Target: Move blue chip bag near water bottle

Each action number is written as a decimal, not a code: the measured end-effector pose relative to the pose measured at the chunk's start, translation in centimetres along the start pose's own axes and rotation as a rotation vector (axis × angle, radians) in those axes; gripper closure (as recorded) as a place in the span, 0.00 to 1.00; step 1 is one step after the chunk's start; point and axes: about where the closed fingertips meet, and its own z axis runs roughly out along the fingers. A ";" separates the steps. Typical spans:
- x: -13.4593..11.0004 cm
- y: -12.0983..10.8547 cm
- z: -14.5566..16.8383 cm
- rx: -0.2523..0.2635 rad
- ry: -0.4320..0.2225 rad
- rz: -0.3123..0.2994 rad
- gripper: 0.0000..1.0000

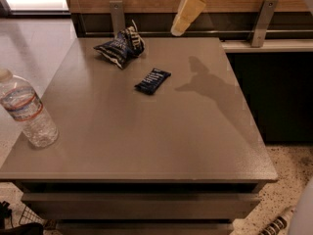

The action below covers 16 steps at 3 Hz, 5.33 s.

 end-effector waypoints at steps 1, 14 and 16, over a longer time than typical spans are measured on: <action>-0.9 0.0 4.3 -0.021 0.043 -0.002 0.00; -6.5 4.9 25.9 -0.292 -0.166 0.188 1.00; -7.5 2.4 18.0 -0.175 -0.157 0.130 1.00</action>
Offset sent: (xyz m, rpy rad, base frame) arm 0.0999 0.0812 -0.0940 -0.0367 0.0905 0.0193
